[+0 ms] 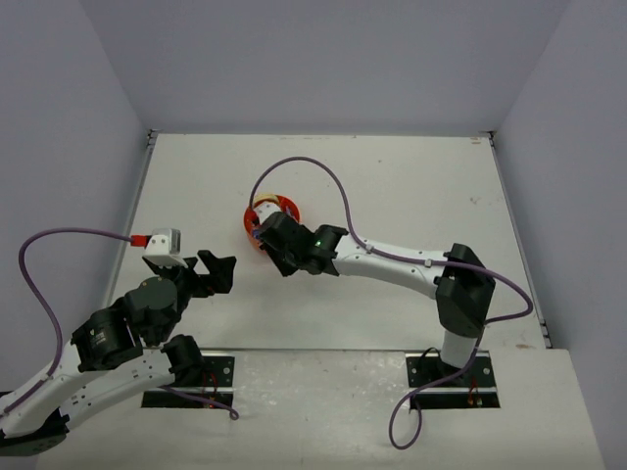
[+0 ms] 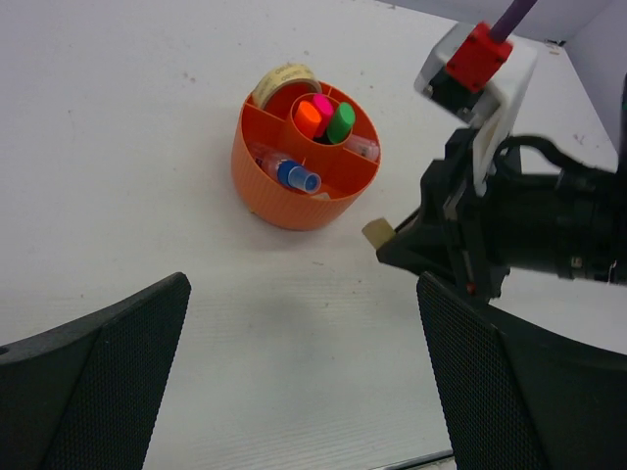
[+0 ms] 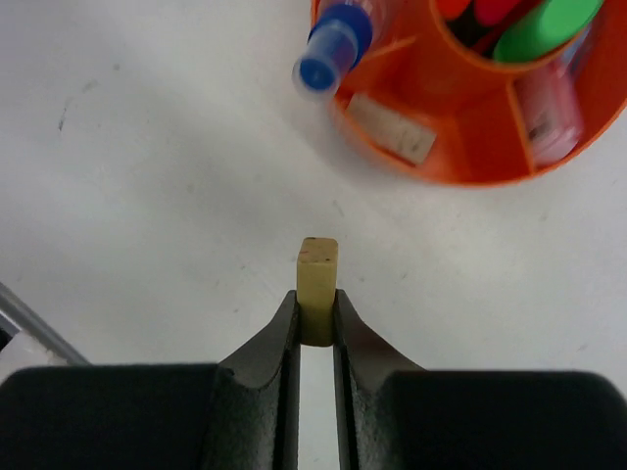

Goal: Sort the stationery into containers
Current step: Pick up the stationery from the center of the board, then place the stationery in the storage box.

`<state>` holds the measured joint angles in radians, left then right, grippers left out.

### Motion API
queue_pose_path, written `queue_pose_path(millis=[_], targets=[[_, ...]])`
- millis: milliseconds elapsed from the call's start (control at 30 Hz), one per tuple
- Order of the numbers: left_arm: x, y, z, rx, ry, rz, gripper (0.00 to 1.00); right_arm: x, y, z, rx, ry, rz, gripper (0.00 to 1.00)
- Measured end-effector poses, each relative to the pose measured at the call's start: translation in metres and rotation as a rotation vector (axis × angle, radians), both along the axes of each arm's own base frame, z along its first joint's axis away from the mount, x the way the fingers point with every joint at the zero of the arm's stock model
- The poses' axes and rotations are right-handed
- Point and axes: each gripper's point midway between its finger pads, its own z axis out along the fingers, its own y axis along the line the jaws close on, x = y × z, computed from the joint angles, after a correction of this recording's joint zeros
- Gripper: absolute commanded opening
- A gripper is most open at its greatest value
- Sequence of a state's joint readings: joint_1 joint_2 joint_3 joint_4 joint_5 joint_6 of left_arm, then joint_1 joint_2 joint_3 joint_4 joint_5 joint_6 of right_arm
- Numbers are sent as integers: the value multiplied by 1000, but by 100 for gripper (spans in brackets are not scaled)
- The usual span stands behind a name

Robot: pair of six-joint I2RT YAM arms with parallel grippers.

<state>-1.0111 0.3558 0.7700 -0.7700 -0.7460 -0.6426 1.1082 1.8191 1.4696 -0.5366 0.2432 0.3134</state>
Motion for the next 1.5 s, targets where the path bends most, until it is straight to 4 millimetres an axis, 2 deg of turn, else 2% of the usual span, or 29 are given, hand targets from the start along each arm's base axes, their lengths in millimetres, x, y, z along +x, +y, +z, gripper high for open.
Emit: queue_pose_path(millis=[133,300,467,633,800,933,1000,1233,1400,1500], targets=[[0,1,1,-5,-3,0,100,31,2,27,15,-81,151,0],[-1,2,3,-17,-10,0,100,61,-10,36,-43,-164,301,1],[-1,2,3,-18,-11,0,100,78,-2,39,-89,-232,390,4],[-1,1,3,-18,-11,-1,100,84,8,32,-118,-243,450,7],[-1,1,3,-19,-11,-2,100,87,11,15,-149,-224,471,13],[-1,1,3,-19,-11,-2,100,89,13,2,-171,-205,478,21],[-1,1,3,-20,-11,-2,100,88,12,-2,-180,-198,481,29],[-1,1,3,-19,-11,-2,100,89,11,-3,-187,-197,481,38],[-1,1,3,-19,-11,-1,100,89,10,-4,-188,-197,475,35],[0,2,3,-15,-11,5,100,84,0,2,-186,-194,455,36]])
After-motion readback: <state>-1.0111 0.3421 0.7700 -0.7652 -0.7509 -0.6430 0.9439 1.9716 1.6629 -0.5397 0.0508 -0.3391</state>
